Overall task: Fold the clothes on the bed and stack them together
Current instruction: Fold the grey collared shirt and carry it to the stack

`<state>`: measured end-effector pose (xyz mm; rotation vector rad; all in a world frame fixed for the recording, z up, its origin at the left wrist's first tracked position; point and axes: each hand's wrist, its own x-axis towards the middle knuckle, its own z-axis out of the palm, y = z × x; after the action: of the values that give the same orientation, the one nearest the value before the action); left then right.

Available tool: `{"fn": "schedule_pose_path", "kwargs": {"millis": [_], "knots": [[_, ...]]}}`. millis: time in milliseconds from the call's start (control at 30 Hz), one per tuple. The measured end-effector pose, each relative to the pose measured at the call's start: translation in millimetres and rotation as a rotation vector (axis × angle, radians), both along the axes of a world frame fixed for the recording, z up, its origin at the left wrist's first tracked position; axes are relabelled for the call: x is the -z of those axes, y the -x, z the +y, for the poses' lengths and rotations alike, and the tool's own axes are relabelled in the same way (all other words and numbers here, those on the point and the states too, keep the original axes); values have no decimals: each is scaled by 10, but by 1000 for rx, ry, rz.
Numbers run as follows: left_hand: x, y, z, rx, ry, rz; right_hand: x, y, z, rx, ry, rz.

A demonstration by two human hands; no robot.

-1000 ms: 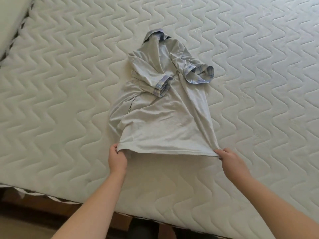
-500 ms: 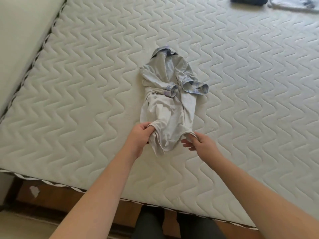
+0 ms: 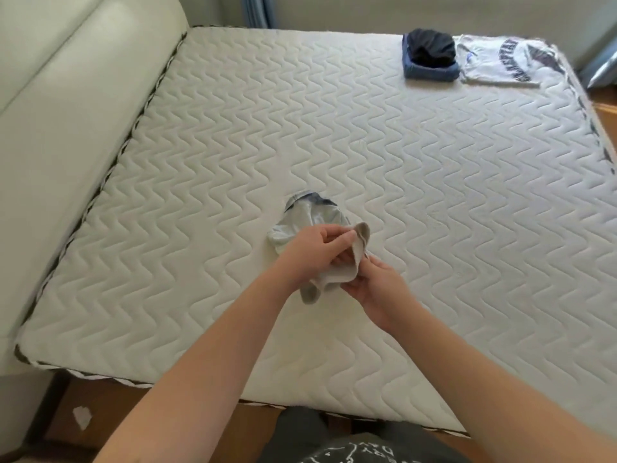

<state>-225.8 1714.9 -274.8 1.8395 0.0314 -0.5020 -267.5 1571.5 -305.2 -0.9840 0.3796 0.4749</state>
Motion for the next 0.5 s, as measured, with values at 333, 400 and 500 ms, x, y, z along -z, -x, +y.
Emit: {"fn": "schedule_pose_path", "kwargs": {"millis": [333, 400, 500], "knots": [[-70, 478, -153, 77, -134, -518, -287, 189, -215, 107, -118, -10], [-25, 493, -162, 9, -180, -503, -325, 224, -219, 96, -114, -4], [-21, 464, -132, -8, -196, -430, -342, 272, -253, 70, -92, -10]]}}
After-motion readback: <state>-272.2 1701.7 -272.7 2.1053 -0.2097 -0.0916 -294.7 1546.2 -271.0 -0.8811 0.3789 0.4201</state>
